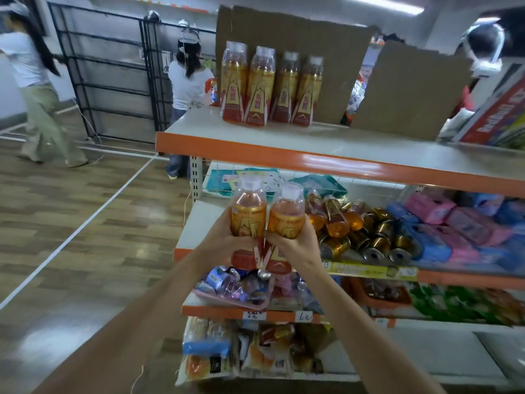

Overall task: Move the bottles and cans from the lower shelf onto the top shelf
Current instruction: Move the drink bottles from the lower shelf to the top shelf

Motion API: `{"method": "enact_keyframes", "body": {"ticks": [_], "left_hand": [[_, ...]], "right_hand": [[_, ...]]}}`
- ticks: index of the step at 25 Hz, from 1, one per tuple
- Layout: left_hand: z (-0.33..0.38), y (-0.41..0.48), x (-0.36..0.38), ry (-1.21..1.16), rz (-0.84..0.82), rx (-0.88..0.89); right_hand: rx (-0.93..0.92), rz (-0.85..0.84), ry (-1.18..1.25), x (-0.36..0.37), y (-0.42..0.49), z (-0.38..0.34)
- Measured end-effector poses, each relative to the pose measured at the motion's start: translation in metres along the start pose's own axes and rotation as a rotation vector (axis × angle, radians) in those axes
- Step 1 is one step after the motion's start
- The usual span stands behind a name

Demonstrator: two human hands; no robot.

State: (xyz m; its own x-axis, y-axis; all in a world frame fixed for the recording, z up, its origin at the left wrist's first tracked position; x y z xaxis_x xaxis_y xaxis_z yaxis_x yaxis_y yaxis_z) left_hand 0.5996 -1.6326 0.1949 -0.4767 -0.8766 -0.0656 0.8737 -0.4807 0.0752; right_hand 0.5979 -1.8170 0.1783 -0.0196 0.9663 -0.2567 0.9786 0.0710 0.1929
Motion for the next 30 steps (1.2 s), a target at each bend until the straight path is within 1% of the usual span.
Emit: {"method": "enact_keyframes", "body": {"ticks": [6,10,13,18,24,27,30], "left_hand": [[0.052,0.011,0.033,0.075,-0.007,0.084],[0.092,0.026,0.04,0.114,0.064,0.108],[0.124,0.042,0.038,0.135,0.12,0.161],[0.177,0.065,0.043,0.168,0.147,0.212],[0.198,0.093,0.036,0.156,0.241,0.186],[0.2,0.113,0.026,0.181,0.254,0.169],[0.198,0.137,0.015,0.19,0.255,0.177]], "right_hand": [[-0.086,-0.022,-0.021,-0.048,-0.002,-0.046],[-0.141,-0.038,-0.028,-0.077,0.006,-0.088],[-0.18,-0.061,0.01,-0.091,0.016,-0.117],[-0.224,-0.068,0.04,-0.119,0.035,-0.156],[-0.204,-0.056,0.043,-0.14,0.07,-0.175],[-0.232,-0.033,0.047,-0.147,0.091,-0.18],[-0.209,0.003,0.057,-0.149,0.117,-0.179]]}}
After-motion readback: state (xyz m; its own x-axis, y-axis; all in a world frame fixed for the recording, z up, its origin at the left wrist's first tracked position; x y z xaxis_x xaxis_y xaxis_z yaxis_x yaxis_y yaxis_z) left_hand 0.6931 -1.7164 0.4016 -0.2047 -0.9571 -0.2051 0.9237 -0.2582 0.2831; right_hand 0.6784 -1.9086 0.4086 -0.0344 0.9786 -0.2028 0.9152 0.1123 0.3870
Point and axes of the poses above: each hand's wrist, its own y-axis towards the middle knuckle, its own x-axis out of the palm, z = x × y, the point moved 3 cm from there along y, towards the middle knuckle, and after that the axes turned 13 degrees about -z, right-handed, at the moved point
